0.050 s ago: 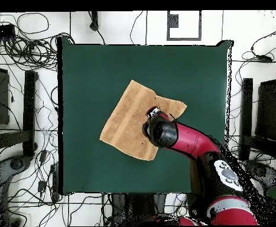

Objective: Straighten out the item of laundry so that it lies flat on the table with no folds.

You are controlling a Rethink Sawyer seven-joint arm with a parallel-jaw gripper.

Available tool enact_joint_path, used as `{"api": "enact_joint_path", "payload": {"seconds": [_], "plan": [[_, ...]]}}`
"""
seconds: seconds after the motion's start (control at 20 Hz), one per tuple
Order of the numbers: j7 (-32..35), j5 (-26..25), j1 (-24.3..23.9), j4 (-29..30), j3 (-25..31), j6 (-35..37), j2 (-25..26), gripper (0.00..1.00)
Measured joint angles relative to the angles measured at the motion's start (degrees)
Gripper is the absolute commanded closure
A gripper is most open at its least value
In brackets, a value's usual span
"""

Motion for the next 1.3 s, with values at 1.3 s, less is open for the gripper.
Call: {"api": "enact_joint_path", "payload": {"seconds": [1.3], "plan": [[0.0, 18.2, 15.3, 2.1, -1.4, -4.5, 6.0, 1.00]]}}
